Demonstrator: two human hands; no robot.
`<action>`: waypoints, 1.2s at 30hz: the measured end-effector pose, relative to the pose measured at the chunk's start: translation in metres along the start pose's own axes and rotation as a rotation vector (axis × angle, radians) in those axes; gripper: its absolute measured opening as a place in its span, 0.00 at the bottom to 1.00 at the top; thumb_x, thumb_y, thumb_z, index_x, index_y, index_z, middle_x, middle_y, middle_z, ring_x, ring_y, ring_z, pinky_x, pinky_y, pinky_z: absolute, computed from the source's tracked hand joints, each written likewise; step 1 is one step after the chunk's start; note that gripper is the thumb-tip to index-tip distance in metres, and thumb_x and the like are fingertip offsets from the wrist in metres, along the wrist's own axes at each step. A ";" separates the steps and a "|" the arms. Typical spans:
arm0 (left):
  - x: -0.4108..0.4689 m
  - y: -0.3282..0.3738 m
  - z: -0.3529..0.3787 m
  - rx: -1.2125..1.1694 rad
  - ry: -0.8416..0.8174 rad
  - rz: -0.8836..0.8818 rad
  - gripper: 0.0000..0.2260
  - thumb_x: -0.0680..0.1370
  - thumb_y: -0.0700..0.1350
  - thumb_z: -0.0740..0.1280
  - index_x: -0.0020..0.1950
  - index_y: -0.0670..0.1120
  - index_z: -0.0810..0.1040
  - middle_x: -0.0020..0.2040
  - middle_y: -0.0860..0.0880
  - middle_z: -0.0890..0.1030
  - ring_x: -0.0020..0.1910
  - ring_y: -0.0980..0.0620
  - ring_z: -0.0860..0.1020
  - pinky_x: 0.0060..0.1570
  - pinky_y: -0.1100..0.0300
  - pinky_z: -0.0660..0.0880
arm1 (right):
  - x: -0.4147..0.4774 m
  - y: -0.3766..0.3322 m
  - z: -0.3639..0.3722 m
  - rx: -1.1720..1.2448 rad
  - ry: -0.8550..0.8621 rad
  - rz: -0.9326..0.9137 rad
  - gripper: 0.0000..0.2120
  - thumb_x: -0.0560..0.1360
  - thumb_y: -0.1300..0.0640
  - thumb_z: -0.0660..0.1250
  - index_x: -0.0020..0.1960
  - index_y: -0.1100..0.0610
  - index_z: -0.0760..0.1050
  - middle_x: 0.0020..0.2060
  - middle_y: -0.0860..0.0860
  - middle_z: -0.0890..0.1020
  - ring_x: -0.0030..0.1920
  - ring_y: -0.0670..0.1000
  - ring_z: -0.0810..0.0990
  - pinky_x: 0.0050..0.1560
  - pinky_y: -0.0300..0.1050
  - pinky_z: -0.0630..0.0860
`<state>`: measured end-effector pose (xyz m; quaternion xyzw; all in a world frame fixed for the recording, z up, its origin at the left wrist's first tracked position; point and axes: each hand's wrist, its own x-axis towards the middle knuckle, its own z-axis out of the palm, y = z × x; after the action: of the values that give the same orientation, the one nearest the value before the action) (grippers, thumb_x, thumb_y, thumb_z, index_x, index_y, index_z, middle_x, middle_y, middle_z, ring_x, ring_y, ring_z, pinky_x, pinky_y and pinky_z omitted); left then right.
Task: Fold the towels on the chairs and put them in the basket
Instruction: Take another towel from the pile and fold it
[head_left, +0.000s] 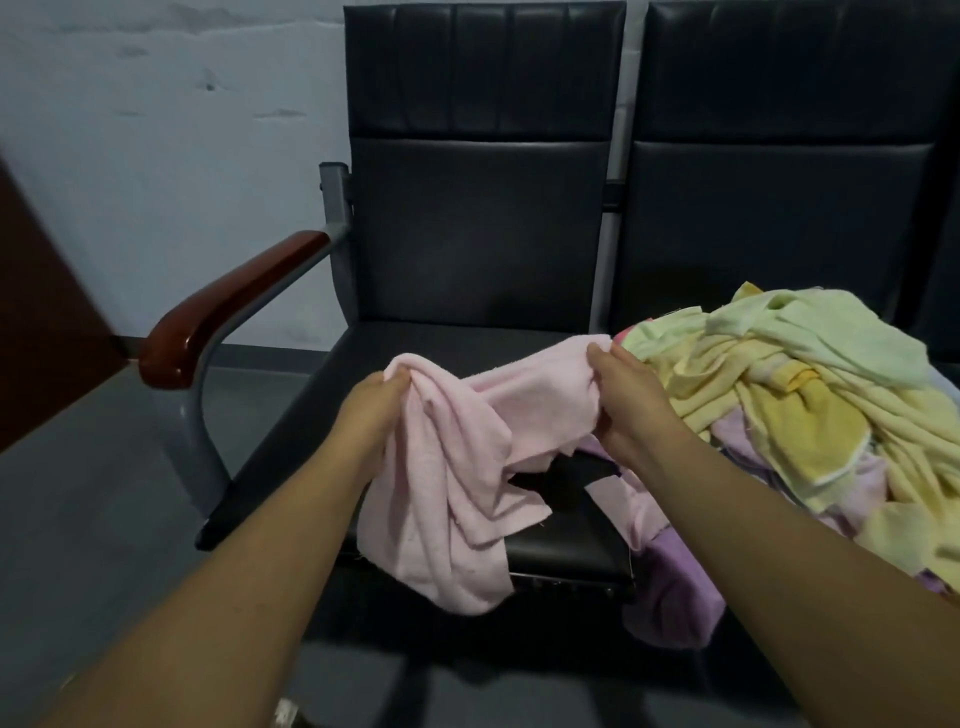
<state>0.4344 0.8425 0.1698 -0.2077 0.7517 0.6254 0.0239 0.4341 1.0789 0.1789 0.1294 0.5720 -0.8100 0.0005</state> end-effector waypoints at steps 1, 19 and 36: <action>0.001 0.000 0.000 -0.026 0.008 -0.020 0.16 0.81 0.53 0.63 0.63 0.43 0.78 0.57 0.40 0.81 0.55 0.42 0.80 0.61 0.44 0.76 | -0.002 -0.002 0.002 0.149 -0.039 0.036 0.12 0.82 0.54 0.63 0.64 0.56 0.74 0.55 0.54 0.81 0.56 0.55 0.81 0.55 0.56 0.81; -0.014 -0.018 0.021 -0.040 -0.656 -0.371 0.38 0.70 0.69 0.71 0.67 0.40 0.78 0.59 0.40 0.83 0.60 0.40 0.82 0.63 0.46 0.76 | 0.001 0.011 0.016 0.433 -0.245 0.124 0.08 0.83 0.58 0.60 0.60 0.53 0.75 0.56 0.60 0.83 0.57 0.59 0.83 0.56 0.61 0.80; -0.028 -0.003 0.026 -0.440 -0.524 0.053 0.14 0.82 0.43 0.64 0.67 0.39 0.76 0.61 0.37 0.81 0.57 0.43 0.82 0.57 0.48 0.80 | -0.028 0.025 0.027 -0.512 -0.357 -0.043 0.22 0.71 0.57 0.77 0.61 0.55 0.73 0.46 0.53 0.81 0.41 0.50 0.79 0.40 0.43 0.77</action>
<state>0.4548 0.8752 0.1699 -0.0205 0.5722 0.8052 0.1545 0.4593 1.0412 0.1704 -0.0313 0.7509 -0.6493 0.1167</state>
